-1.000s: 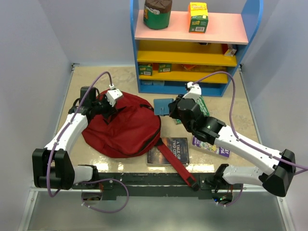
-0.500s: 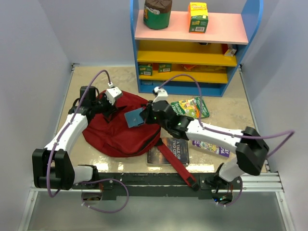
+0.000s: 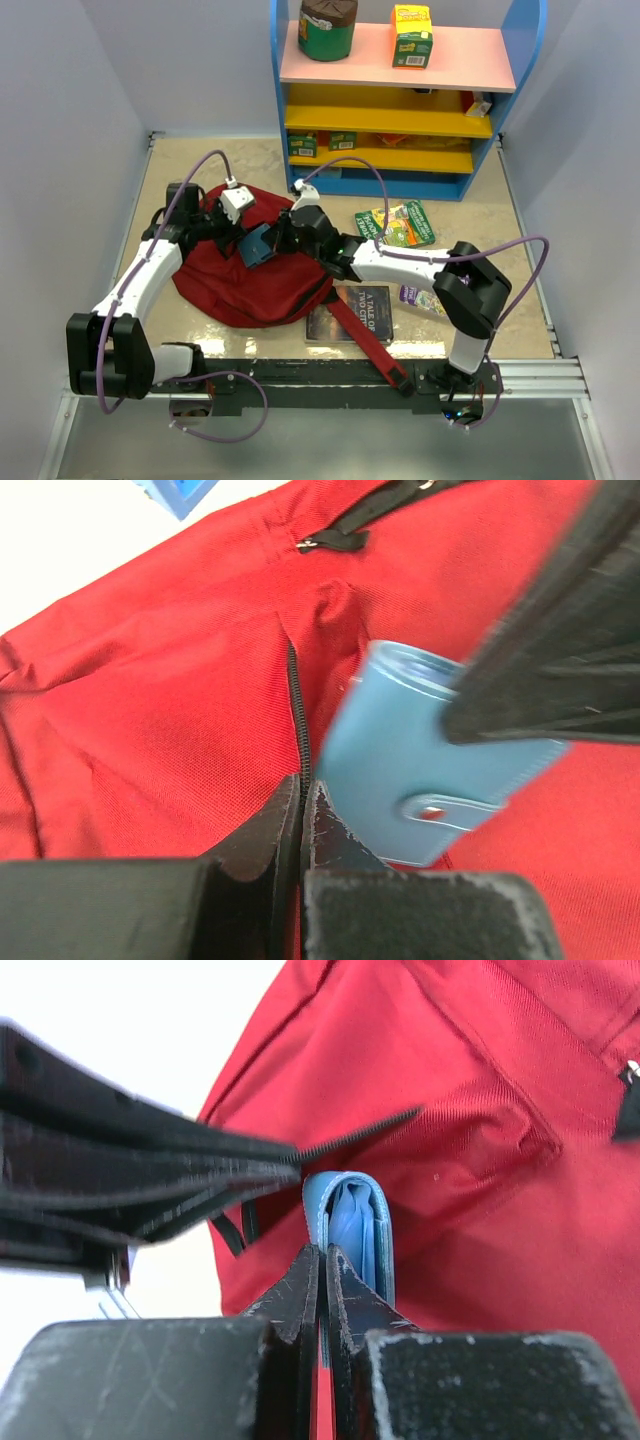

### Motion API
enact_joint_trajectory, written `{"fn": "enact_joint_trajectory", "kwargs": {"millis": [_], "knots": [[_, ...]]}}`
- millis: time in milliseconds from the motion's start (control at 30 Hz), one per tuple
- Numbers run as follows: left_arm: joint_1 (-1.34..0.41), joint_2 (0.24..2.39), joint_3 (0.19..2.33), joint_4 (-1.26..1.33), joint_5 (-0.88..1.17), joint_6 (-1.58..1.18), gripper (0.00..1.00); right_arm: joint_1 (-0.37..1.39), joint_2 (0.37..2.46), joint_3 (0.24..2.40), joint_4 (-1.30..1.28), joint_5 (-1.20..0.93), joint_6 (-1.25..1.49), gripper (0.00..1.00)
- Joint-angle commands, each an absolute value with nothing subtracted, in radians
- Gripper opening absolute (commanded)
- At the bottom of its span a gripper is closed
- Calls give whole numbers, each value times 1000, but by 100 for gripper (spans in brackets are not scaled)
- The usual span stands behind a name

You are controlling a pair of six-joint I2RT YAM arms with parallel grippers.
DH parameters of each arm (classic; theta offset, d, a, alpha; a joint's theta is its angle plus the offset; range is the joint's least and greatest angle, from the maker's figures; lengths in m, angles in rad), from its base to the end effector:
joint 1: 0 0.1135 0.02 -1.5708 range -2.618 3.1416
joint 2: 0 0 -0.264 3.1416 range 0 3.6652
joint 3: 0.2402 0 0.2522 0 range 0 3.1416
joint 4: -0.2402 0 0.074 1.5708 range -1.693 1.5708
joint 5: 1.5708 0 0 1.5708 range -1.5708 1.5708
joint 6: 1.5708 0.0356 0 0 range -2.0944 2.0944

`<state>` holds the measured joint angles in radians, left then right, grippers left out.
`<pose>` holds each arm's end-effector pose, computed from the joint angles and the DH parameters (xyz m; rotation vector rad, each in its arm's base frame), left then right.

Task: Pack the student bag
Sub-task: Place the personal item in the student bag.

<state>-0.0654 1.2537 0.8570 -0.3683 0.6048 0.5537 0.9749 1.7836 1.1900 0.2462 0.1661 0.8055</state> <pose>0.2594 -0.0373 0.2535 0.9452 1.9987 -0.4377 0.2378 0.3401 0.2471 -0.0542 2.0544 1.0110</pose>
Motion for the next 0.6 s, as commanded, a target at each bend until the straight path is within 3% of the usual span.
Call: {"fn": "enact_joint_trajectory", "kwargs": {"millis": [0,300,567], "knots": [[-58,1221,856,-394,686,597,0,951,1807,1252,339,221,862,0],[-58,1227,851,-411,693,607,0,900,1893,1134,540,353,1050,0],[-60,1267,845,-403,712,603,0,963,1959,1141,592,374,1232,0]]}}
